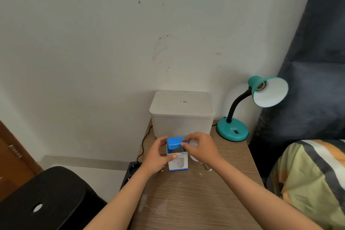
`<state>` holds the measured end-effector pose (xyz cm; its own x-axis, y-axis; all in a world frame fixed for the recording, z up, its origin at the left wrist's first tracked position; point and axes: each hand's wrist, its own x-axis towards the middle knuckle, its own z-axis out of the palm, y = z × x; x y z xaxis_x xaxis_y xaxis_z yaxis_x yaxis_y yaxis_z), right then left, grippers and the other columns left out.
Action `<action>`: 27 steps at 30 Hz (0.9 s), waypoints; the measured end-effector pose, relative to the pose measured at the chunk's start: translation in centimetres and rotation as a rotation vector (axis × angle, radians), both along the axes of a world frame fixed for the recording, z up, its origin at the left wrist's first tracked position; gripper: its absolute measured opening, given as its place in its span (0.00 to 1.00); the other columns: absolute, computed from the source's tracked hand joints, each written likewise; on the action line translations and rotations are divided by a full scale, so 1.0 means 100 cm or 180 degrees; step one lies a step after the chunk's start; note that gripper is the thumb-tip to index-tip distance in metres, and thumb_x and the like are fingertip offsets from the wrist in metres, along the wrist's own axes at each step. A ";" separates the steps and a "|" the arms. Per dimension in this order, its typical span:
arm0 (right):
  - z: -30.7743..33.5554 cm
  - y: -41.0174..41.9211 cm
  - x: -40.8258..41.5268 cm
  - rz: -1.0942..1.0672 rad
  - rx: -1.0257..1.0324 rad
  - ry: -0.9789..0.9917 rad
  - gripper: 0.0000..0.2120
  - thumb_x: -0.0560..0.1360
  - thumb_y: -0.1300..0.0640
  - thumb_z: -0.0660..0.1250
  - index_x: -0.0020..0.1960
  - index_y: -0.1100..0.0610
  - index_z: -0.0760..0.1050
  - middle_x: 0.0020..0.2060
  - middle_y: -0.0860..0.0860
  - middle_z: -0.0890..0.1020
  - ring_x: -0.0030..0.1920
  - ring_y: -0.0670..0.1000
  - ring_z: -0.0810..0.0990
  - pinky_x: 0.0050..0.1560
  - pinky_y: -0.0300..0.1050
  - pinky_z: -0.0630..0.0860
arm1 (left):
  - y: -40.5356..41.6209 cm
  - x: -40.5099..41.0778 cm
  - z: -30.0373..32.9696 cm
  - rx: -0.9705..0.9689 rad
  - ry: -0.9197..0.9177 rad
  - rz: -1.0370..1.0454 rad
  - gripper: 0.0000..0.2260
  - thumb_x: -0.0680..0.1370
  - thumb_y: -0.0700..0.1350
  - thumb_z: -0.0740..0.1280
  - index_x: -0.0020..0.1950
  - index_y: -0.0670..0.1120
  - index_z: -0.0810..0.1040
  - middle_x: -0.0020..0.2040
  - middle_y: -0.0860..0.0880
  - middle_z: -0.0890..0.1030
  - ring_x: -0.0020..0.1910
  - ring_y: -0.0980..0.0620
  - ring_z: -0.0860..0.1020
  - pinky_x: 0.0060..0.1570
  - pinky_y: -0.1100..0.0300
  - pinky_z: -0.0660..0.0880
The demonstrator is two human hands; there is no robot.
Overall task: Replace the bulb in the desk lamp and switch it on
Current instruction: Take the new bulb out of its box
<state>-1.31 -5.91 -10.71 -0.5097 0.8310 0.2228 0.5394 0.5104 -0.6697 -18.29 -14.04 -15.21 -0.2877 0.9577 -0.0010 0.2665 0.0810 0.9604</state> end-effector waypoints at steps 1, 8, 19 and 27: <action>-0.002 -0.001 0.000 0.0003 0.0078 -0.0114 0.09 0.70 0.47 0.70 0.48 0.48 0.82 0.46 0.46 0.83 0.48 0.45 0.79 0.48 0.43 0.76 | 0.000 0.000 0.000 -0.0004 0.0002 0.0007 0.31 0.68 0.42 0.75 0.68 0.51 0.66 0.65 0.52 0.72 0.66 0.54 0.70 0.62 0.57 0.72; -0.011 -0.011 -0.003 -0.0080 0.0367 -0.0647 0.12 0.71 0.43 0.67 0.51 0.47 0.81 0.46 0.48 0.79 0.51 0.48 0.73 0.43 0.41 0.72 | -0.002 0.005 0.004 0.0117 0.0112 -0.0063 0.21 0.70 0.42 0.74 0.60 0.54 0.71 0.63 0.53 0.72 0.57 0.51 0.76 0.45 0.65 0.78; 0.004 -0.009 0.007 -0.0159 -0.0626 0.0207 0.10 0.71 0.51 0.69 0.51 0.52 0.80 0.48 0.47 0.80 0.50 0.45 0.77 0.49 0.40 0.74 | 0.001 0.009 0.010 0.0036 0.0465 0.0170 0.20 0.71 0.42 0.72 0.59 0.57 0.72 0.65 0.50 0.72 0.61 0.53 0.74 0.50 0.66 0.74; 0.036 0.006 0.062 -0.0386 -0.2024 0.1271 0.15 0.74 0.60 0.66 0.59 0.51 0.71 0.54 0.53 0.73 0.50 0.54 0.79 0.40 0.47 0.81 | 0.010 0.030 0.041 0.0441 0.1119 0.0585 0.22 0.72 0.45 0.70 0.65 0.50 0.69 0.61 0.55 0.69 0.61 0.57 0.66 0.58 0.63 0.64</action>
<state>4.87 -5.26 -7.14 -0.3877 0.9061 -0.1693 0.2222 -0.0864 -0.9712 -15.25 -13.08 -11.06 -0.4136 0.8746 0.2530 0.5731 0.0342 0.8188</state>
